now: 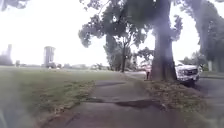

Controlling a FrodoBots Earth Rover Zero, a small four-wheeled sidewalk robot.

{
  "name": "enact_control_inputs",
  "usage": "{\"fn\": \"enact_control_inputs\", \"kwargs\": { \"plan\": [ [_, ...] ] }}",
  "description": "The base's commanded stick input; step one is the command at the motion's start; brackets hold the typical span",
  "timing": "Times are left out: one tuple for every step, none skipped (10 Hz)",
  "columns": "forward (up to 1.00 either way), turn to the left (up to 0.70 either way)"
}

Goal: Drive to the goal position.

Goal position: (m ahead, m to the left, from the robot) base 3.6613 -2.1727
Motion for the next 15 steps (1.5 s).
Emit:
{"fn": "enact_control_inputs", "kwargs": {
  "plan": [
    [0.7, 0.0],
    [0.7, 0.0],
    [0.7, 0.0],
    [0.7, 0.0],
    [0.7, 0.0],
    [0.7, 0.0],
    [0.7, 0.0],
    [0.7, 0.0],
    [0.7, 0.0],
    [0.7, 0.0],
    [0.7, 0.0],
    [0.7, 0.0],
    [0.7, 0.0],
    [0.7, 0.0],
    [0.7, 0.0]
  ]
}}
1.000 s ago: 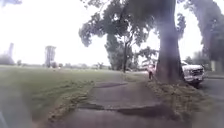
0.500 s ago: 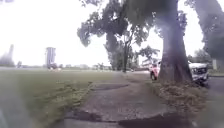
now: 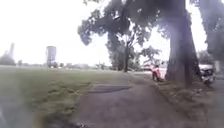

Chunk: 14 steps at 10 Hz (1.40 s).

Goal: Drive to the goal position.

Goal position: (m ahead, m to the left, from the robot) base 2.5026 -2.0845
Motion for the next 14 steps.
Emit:
{"fn": "enact_control_inputs", "kwargs": {
  "plan": [
    [0.7, 0.0],
    [0.7, 0.0],
    [0.7, 0.0],
    [0.7, 0.0],
    [0.7, 0.0],
    [0.7, 0.0],
    [0.7, 0.0],
    [0.7, 0.0],
    [0.7, 0.0],
    [0.7, 0.0],
    [0.7, 0.0],
    [0.7, 0.0],
    [0.7, 0.0],
    [0.7, 0.0]
  ]
}}
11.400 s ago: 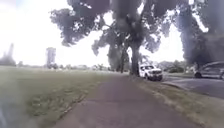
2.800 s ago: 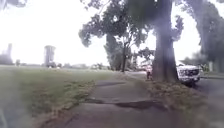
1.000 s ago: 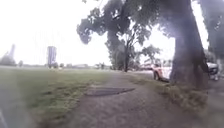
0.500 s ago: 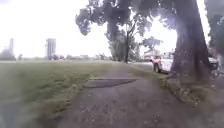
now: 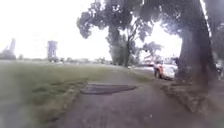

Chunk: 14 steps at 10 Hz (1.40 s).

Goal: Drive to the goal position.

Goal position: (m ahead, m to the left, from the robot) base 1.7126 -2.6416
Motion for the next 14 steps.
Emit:
{"fn": "enact_control_inputs", "kwargs": {
  "plan": [
    [0.7, 0.0],
    [0.7, 0.0],
    [0.7, 0.0],
    [0.7, 0.0],
    [0.7, 0.0],
    [0.7, 0.0],
    [0.7, 0.0],
    [0.7, 0.0],
    [0.7, 0.0],
    [0.7, 0.0],
    [0.7, 0.0],
    [0.7, 0.0],
    [0.7, 0.0],
    [0.7, 0.0]
  ]
}}
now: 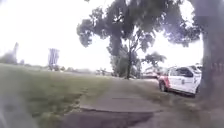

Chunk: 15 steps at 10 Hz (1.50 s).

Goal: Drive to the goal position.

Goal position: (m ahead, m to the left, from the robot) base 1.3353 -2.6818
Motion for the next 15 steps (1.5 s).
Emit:
{"fn": "enact_control_inputs", "kwargs": {
  "plan": [
    [0.7, 0.0],
    [0.7, 0.0],
    [0.7, 0.0],
    [0.7, 0.0],
    [0.7, 0.0],
    [0.7, 0.0],
    [0.7, 0.0],
    [0.7, 0.0],
    [0.7, 0.0],
    [0.7, 0.0],
    [0.7, 0.0],
    [0.7, 0.0],
    [0.7, 0.0],
    [0.7, 0.0],
    [0.7, 0.0]
  ]
}}
